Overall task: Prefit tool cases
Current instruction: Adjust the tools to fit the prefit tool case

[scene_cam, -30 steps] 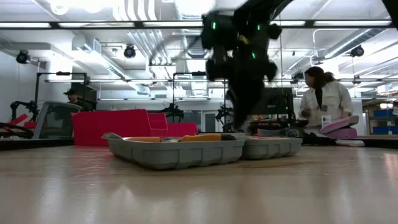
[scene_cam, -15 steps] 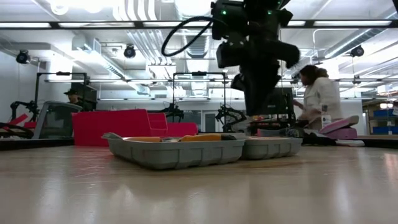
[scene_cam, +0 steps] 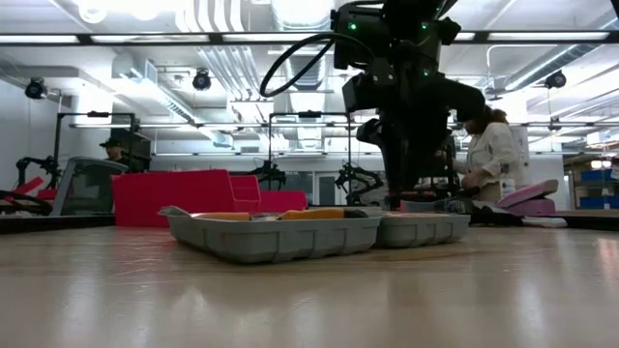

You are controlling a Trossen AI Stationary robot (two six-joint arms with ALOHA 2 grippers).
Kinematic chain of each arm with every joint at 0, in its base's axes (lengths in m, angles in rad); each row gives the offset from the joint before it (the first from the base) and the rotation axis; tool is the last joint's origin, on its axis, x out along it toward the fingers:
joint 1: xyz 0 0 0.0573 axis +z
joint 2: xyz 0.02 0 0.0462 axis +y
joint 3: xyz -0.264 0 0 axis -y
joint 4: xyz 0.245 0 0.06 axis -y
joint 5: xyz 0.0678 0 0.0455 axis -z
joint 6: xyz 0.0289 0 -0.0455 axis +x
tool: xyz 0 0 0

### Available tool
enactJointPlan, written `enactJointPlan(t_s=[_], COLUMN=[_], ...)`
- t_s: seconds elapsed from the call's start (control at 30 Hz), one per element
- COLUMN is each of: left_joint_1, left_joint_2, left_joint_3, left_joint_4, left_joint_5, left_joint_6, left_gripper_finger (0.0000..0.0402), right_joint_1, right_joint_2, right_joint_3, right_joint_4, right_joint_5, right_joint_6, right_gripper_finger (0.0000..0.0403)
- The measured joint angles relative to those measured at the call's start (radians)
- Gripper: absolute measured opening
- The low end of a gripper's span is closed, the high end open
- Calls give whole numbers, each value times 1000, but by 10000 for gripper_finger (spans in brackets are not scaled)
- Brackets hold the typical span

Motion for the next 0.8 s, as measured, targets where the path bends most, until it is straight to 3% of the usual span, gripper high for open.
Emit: enactJointPlan(t_s=[0.8], left_joint_1=[1], left_joint_2=[0], left_joint_3=[0], left_joint_4=[0], left_joint_5=[-28], left_joint_6=[41], left_gripper_finger=[66], right_joint_1=[5], right_joint_2=[11], right_joint_3=[5], right_joint_4=[9], right_joint_5=[-1], right_joint_6=[-18], right_gripper_finger=[115])
